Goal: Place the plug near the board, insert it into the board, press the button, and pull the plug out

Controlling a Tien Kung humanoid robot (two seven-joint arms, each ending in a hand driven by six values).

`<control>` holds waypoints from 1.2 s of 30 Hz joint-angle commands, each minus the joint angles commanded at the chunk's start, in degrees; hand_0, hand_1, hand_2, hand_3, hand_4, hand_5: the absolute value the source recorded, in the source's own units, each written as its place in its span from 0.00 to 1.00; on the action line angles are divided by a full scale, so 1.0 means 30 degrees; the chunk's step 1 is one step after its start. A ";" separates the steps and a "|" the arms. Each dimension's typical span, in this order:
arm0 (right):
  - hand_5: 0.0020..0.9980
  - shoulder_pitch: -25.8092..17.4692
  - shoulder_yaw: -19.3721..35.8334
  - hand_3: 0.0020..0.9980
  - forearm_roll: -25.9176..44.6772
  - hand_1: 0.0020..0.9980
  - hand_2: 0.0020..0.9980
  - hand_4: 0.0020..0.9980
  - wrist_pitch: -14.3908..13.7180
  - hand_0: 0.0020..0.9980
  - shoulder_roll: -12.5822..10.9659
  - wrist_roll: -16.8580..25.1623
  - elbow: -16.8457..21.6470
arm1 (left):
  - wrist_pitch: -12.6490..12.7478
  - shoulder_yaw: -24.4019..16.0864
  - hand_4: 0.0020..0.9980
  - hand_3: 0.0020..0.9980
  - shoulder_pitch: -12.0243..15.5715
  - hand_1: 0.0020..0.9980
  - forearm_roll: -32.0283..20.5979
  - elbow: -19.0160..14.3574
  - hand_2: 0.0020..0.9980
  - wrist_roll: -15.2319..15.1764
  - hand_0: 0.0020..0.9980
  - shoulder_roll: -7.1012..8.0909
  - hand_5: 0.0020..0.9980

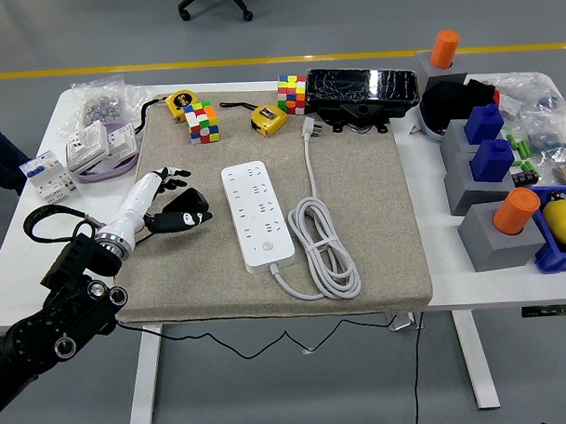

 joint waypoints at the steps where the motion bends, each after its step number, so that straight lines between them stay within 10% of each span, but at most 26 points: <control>1: 0.43 -0.0003 0.0010 0.57 -0.0007 0.65 0.67 0.91 0.0005 0.55 0.0008 -0.0006 -0.0007 | -0.0035 -0.0007 1.00 0.72 -0.0026 0.68 0.0012 0.0057 0.68 0.0074 0.68 -0.0015 0.26; 15: 0.43 0.0000 0.0412 0.57 -0.0144 0.65 0.67 0.92 -0.0025 0.55 0.0210 0.0018 0.0079 | 0.0013 -0.0274 0.84 0.53 0.0032 0.46 0.0089 0.0272 0.50 0.0917 0.48 -0.0264 0.07; 36: 0.43 -0.0170 0.0951 0.57 -0.0287 0.65 0.67 0.92 -0.0058 0.54 0.0442 0.0055 0.0111 | -0.0122 -0.0678 0.67 0.53 0.0275 0.36 -0.0273 -0.0773 0.46 -0.0263 0.38 -0.0135 0.00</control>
